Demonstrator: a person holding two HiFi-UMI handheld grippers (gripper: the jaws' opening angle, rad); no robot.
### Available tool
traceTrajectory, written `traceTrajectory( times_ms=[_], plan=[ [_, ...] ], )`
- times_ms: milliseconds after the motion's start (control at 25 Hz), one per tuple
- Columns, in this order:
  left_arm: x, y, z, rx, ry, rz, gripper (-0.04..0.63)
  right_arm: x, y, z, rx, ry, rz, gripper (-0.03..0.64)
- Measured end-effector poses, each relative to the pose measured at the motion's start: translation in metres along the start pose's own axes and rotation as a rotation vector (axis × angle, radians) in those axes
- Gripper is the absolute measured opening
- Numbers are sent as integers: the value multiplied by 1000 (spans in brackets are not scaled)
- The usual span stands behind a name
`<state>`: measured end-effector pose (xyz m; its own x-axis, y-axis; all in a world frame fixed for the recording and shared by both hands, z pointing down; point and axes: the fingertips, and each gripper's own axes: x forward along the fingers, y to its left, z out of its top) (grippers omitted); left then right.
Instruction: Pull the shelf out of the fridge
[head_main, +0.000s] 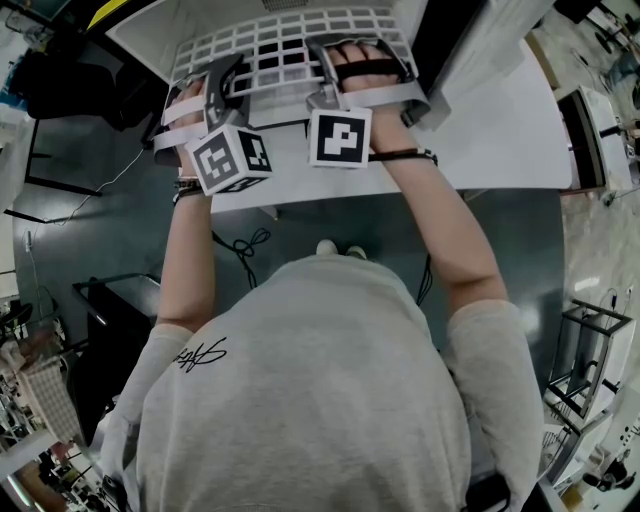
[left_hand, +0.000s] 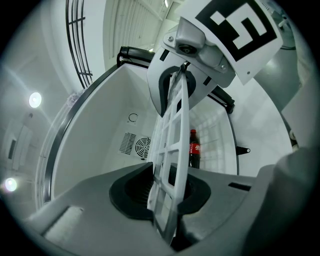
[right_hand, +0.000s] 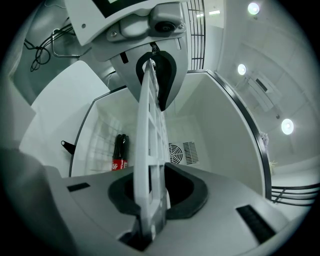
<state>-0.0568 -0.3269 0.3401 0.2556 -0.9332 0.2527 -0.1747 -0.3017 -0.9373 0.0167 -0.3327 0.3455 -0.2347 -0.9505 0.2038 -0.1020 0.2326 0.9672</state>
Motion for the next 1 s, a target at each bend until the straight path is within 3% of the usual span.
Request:
traceTrajectory(
  times_ms=[1000],
  plan=[
    [-15, -3, 2, -5, 4, 0, 54, -15, -1, 4, -4, -6, -19, 58]
  ],
)
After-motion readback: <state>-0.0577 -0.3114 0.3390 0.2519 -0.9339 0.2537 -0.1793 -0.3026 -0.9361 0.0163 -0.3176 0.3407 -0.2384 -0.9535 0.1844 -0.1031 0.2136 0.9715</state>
